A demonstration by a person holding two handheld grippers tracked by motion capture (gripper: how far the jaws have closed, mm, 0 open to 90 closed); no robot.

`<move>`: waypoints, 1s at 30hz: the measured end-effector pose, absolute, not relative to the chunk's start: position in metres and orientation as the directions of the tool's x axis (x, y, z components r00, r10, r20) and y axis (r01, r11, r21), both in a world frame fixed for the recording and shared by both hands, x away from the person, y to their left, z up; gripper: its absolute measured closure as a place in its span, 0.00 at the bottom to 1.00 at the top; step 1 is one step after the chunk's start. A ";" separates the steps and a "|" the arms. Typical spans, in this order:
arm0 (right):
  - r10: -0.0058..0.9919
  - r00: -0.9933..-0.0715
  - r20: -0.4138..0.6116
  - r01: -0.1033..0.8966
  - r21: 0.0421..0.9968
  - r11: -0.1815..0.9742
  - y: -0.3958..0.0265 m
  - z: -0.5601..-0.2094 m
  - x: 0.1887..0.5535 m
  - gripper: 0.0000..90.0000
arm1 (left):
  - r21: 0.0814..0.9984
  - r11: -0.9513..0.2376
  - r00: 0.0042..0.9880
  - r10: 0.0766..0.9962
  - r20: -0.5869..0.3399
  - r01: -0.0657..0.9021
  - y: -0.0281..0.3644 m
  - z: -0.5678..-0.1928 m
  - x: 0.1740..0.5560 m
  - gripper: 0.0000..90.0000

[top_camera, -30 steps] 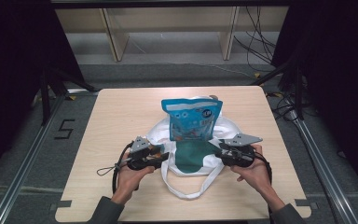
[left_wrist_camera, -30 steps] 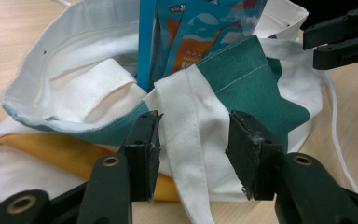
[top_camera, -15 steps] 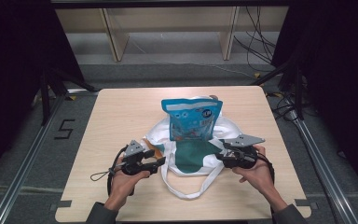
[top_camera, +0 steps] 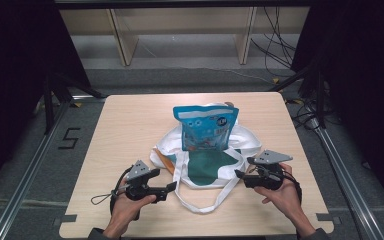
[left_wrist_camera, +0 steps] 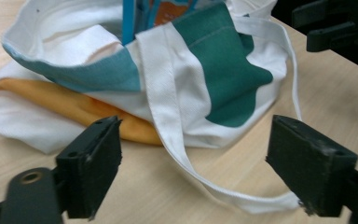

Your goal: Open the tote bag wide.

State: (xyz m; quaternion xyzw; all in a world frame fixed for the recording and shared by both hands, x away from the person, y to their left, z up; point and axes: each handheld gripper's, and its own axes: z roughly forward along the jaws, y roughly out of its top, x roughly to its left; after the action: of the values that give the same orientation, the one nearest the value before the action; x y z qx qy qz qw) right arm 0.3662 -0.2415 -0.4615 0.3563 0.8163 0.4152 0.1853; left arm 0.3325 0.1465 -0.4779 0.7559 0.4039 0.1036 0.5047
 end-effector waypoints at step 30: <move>0.714 -0.699 0.042 0.469 0.781 0.413 -0.255 -0.484 0.310 0.22 | 0.847 -0.231 0.682 0.705 -0.194 0.479 0.140 -0.494 0.279 0.17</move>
State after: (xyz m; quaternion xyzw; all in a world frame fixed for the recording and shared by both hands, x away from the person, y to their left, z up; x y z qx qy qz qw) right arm 0.3104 -0.2555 -0.4836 0.3576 0.8270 0.4069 0.1504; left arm 0.2790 0.1404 -0.4937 0.7761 0.3814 0.1154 0.4887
